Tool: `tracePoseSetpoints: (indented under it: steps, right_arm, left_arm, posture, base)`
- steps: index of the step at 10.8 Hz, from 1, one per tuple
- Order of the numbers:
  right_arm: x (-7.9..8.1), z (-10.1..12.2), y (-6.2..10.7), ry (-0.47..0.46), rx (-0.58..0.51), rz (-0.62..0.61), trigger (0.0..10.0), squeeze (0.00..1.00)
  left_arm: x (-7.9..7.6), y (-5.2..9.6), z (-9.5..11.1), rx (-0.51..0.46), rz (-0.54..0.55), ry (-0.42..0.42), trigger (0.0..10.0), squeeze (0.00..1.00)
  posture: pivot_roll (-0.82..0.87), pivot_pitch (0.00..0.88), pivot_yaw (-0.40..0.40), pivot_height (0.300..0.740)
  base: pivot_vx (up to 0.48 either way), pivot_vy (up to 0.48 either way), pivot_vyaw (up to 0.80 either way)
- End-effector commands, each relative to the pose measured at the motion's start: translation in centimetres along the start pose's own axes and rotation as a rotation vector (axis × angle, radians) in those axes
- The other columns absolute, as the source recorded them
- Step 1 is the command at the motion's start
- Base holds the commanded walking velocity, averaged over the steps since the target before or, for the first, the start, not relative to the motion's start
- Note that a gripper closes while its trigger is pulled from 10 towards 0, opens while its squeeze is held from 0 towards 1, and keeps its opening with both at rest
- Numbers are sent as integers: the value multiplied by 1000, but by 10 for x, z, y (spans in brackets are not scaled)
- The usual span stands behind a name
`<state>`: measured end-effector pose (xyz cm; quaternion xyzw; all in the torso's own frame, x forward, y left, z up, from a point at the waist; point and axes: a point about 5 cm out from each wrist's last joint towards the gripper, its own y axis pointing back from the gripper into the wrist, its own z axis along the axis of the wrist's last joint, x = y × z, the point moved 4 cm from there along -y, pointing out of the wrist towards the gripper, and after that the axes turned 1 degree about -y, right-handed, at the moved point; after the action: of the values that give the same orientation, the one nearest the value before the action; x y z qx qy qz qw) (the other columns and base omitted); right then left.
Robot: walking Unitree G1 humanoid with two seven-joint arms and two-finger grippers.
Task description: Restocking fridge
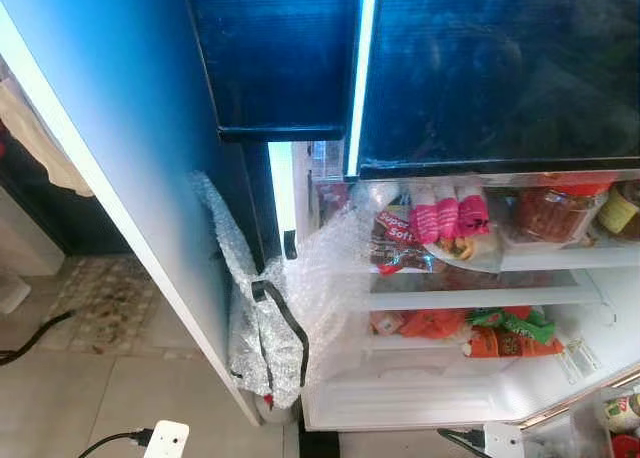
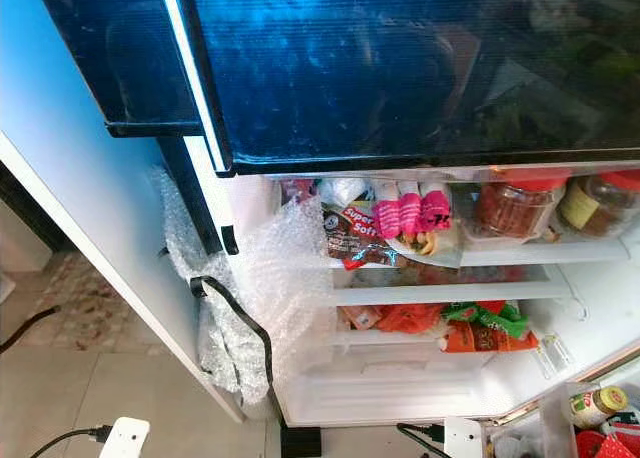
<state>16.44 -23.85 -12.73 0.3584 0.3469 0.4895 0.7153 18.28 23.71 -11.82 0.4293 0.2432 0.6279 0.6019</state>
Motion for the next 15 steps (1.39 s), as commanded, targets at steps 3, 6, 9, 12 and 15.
tracePoseSetpoints:
  steps: [3, 6, 9, 12, 15]
  right_arm:
    - [-2, -8, 1, -2, 24, -2, 10000, 0]
    - [-2, -8, 1, 0, 23, 0, 10000, 0]
    - [-2, -9, 1, 4, 25, -2, 10000, 0]
    - [-2, -9, 1, 4, 25, 0, 10000, 0]
    - [-2, -9, 1, 5, 27, 1, 10000, 0]
  left_arm:
    - [0, 1, -9, 25, -4, 10, 10000, 0]
    - [1, 1, -9, 26, -1, 5, 10000, 0]
    - [0, 1, -9, 27, -1, 8, 10000, 0]
    - [0, 1, -8, 25, -2, 11, 10000, 0]
    - [0, 1, -8, 24, -4, 19, 10000, 0]
  posture:
    - [-7, 76, 27, 740]
    - [-8, 76, 25, 740]
    - [-8, 76, 25, 740]
    - [-8, 77, 25, 740]
    - [-7, 76, 25, 740]
  base:
    - [-105, 0, 0]
    - [-155, 0, 0]
    - [0, 0, 0]
    - [0, 0, 0]
    - [-165, 0, 0]
